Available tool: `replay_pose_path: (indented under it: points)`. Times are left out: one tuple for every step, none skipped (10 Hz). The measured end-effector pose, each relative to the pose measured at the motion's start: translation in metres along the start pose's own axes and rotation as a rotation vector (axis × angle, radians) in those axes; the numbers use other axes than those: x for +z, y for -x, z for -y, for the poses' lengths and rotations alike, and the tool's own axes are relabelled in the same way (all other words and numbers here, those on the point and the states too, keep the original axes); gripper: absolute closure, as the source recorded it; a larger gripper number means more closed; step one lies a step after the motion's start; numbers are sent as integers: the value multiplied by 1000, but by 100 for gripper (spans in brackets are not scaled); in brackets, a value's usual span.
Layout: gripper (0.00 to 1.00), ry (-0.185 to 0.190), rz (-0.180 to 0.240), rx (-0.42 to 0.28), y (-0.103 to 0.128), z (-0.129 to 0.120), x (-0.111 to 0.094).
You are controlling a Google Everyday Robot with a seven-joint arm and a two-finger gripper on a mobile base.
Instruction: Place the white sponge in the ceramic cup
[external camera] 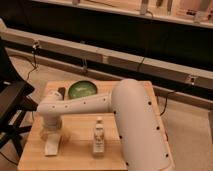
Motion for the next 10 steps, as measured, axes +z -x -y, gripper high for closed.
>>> replay_pose_path:
  points:
    - [22,-1,0,4,-1,-1,0]
    - [28,-1,1,10,-1,-1,-1]
    - [39,-1,0,8,-1,-1,-1]
    - [47,-1,-1,7,-1,-2,-2]
    - [59,-2,-1,6,-2,-2,-4]
    - [69,-2,-2,3,-2,-1,-6]
    - [76,0,-2,2,-1,-2,-7]
    - [88,1,-1,3,-2,-2,-9]
    - [96,1,-2,3,-2,-2,-9]
    - [100,1,-3,2,-2,-3,-8]
